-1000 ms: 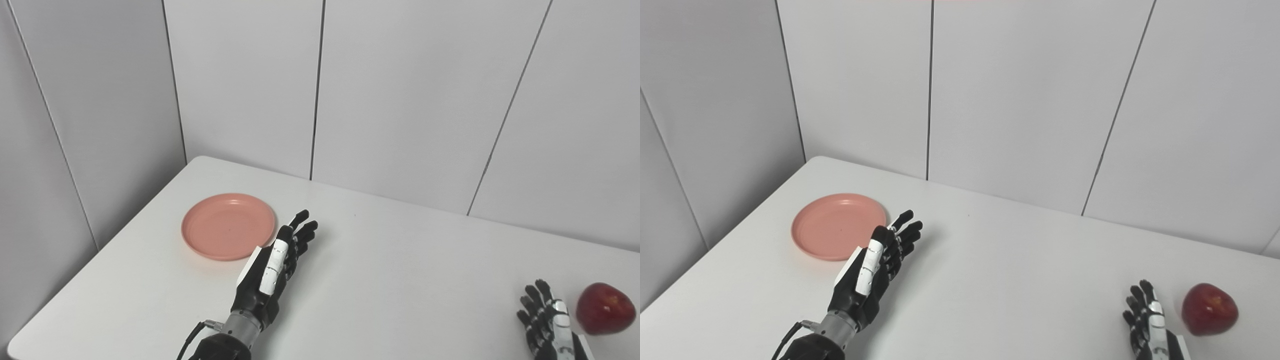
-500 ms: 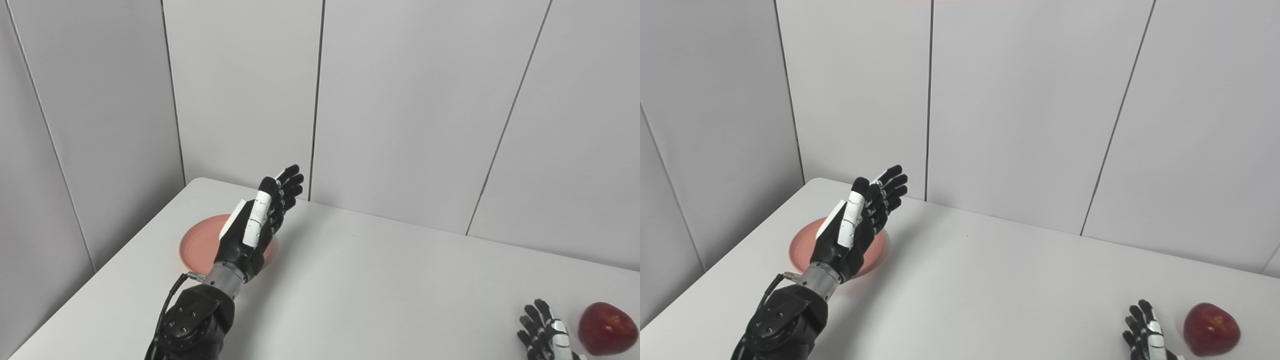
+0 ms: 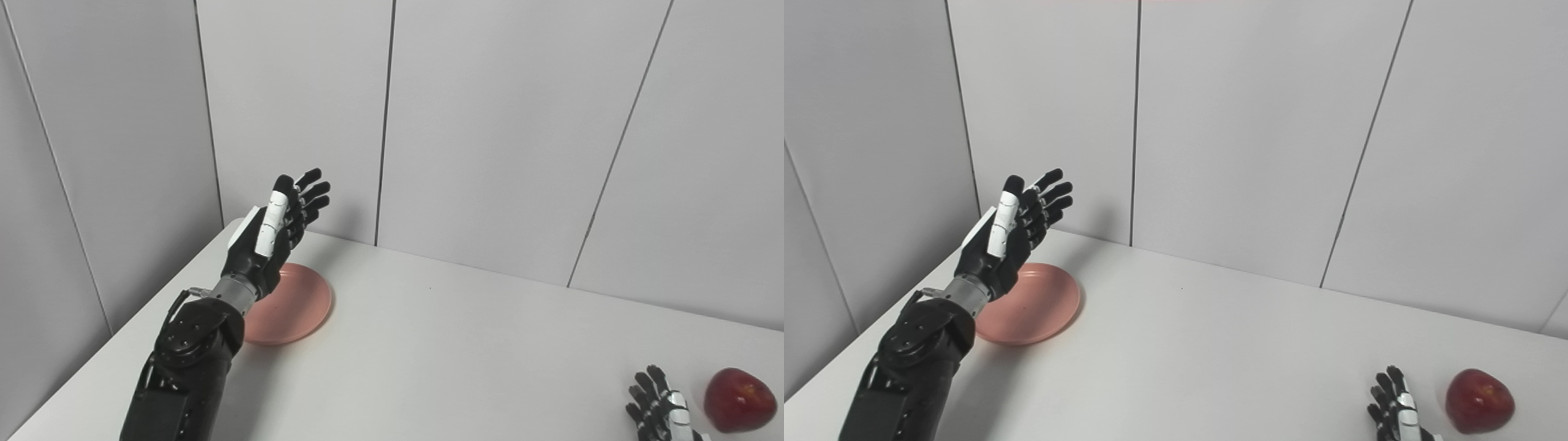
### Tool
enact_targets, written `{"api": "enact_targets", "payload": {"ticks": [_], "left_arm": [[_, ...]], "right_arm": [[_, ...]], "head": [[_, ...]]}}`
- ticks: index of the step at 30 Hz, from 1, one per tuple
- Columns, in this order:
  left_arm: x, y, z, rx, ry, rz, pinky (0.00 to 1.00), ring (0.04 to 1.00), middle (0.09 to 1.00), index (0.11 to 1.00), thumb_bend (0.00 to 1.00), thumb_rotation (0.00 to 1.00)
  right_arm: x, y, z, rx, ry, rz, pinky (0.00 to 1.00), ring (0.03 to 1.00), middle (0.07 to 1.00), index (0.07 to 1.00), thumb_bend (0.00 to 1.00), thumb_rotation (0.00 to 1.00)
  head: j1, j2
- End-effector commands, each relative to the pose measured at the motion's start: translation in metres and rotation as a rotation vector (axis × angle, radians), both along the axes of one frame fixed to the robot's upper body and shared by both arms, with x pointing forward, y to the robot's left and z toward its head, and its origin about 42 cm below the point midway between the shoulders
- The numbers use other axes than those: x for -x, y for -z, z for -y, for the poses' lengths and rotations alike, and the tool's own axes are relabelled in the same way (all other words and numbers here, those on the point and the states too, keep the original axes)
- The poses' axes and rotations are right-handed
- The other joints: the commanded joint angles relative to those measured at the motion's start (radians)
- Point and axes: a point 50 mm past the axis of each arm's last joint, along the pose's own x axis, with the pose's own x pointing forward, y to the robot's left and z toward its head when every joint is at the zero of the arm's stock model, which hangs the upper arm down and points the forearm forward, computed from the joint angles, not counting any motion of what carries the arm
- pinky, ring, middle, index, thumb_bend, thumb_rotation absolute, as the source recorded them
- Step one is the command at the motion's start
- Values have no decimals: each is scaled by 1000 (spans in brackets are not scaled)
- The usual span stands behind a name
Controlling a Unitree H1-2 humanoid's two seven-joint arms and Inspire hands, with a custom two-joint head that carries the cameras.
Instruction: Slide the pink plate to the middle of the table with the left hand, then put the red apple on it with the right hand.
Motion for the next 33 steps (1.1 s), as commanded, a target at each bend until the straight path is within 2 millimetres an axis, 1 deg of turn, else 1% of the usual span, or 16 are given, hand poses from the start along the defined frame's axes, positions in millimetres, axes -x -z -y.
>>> {"api": "enact_targets", "payload": {"ticks": [1, 3, 6, 10, 13, 15, 18, 20, 26, 29, 32, 33], "left_arm": [[-12, -37, -13, -28, -9, 118, 997, 943, 927, 899, 955, 1000], [-17, -39, -24, -21, -33, 115, 1000, 951, 933, 897, 942, 1000], [-24, -41, -41, -18, -69, 106, 1000, 951, 927, 928, 924, 1000], [-33, -37, -58, -23, -87, 100, 1000, 950, 929, 930, 910, 1000], [-40, -29, -72, -2, -102, 69, 1000, 954, 938, 941, 922, 1000], [-42, -25, -76, 8, -111, 55, 1000, 956, 937, 939, 945, 985], [-47, -17, -86, 10, -135, 32, 966, 959, 939, 949, 960, 966], [-52, -11, -93, 9, -154, 15, 941, 957, 941, 950, 959, 971], [-62, 2, -109, 25, -201, -16, 946, 939, 934, 938, 951, 958], [-67, 8, -118, 20, -224, -36, 914, 928, 925, 925, 941, 956], [-70, 15, -126, 9, -245, -52, 916, 923, 916, 926, 944, 969], [-70, 17, -129, 10, -252, -56, 924, 920, 914, 926, 947, 969]], "right_arm": [[13, 18, -7, -23, 0, -51, 1000, 982, 973, 997, 760, 1000], [13, 18, -7, -22, 2, -50, 999, 979, 970, 995, 762, 1000], [13, 18, -6, -17, -1, -49, 1000, 980, 972, 999, 764, 1000], [13, 17, -5, -20, -2, -50, 1000, 983, 977, 1000, 761, 1000], [13, 17, -4, -18, -6, -50, 1000, 985, 979, 1000, 759, 1000], [13, 17, -4, -18, -5, -50, 1000, 986, 980, 1000, 759, 1000], [13, 17, -4, -13, -3, -49, 995, 982, 976, 1000, 773, 1000], [14, 16, -4, -16, -4, -49, 994, 981, 976, 1000, 770, 1000], [14, 16, -4, -21, -4, -49, 995, 982, 973, 1000, 772, 1000], [15, 16, -4, -19, -5, -48, 996, 982, 972, 999, 780, 1000], [15, 16, -4, -13, -6, -49, 990, 978, 972, 999, 777, 1000], [15, 15, -4, -11, -6, -48, 989, 978, 972, 1000, 776, 1000]], "head": [[2, 6], [3, 8], [6, 11], [10, 13], [12, 15], [12, 15], [14, 20], [14, 20], [13, 27], [12, 29], [12, 29], [11, 36]]}}
